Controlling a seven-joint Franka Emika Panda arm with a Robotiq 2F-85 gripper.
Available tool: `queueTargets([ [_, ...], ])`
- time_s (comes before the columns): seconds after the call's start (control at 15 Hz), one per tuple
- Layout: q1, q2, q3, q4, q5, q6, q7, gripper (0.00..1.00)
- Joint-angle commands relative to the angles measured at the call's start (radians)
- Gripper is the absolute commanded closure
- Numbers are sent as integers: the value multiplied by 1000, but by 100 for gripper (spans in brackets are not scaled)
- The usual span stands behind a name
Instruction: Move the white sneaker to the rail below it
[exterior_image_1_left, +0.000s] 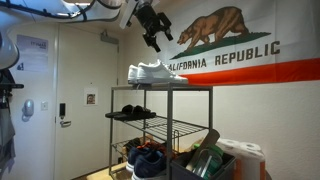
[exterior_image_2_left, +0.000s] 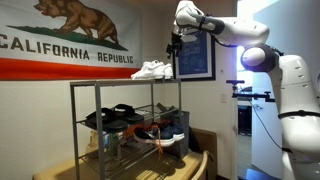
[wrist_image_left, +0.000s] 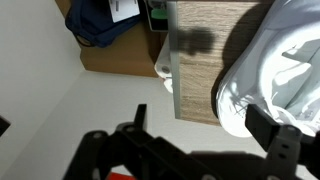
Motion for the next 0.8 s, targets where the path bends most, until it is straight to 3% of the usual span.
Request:
queueTargets([
  [0.0,10,35,8,37,7,-47,6,0],
  [0.73,12,35,9,-23,35,-90,13,0],
])
